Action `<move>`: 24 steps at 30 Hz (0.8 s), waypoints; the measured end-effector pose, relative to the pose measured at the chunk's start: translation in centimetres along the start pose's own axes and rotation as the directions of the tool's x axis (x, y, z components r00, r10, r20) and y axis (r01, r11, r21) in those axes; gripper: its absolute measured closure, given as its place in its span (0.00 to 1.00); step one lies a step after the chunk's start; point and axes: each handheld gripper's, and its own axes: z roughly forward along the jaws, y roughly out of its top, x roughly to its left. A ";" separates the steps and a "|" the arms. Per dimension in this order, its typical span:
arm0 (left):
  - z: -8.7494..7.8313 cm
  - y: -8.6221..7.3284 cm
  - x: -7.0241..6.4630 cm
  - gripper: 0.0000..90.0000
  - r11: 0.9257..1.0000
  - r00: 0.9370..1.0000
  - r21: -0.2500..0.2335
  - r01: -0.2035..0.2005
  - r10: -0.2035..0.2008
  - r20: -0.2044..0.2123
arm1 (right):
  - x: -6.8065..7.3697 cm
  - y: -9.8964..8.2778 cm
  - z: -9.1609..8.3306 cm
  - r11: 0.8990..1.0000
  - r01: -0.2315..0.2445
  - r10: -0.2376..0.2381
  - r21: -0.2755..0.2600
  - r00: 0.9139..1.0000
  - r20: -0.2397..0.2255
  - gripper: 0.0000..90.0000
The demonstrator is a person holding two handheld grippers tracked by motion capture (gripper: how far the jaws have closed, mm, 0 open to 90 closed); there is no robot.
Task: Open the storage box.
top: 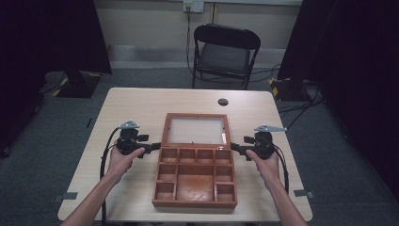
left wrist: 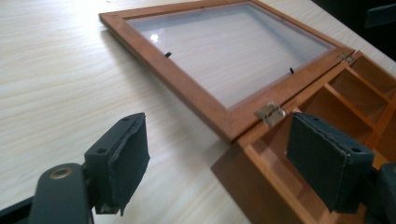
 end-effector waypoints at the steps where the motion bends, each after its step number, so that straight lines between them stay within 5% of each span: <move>1: 0.0 0.0 0.0 0.23 1.000 1.000 0.000 0.000 0.000 0.000 | 0.0 0.0 0.0 1.000 0.000 0.000 0.000 1.000 0.000 0.19; 10: -2.3 -2.5 0.3 0.23 0.999 0.998 0.040 -0.016 0.018 -0.053 | -0.5 -2.5 -4.0 1.000 -0.017 0.017 -0.001 0.998 0.068 0.20; 15: -3.1 -3.6 0.9 0.21 0.999 0.997 0.052 0.007 -0.002 -0.080 | -0.9 -4.0 -5.1 1.000 -0.021 0.019 0.016 0.994 0.109 0.20; 24: -4.7 -6.4 2.1 0.18 0.994 0.978 0.104 0.043 -0.021 -0.207 | -2.1 -6.9 -5.7 0.994 -0.051 0.032 0.096 0.981 0.192 0.17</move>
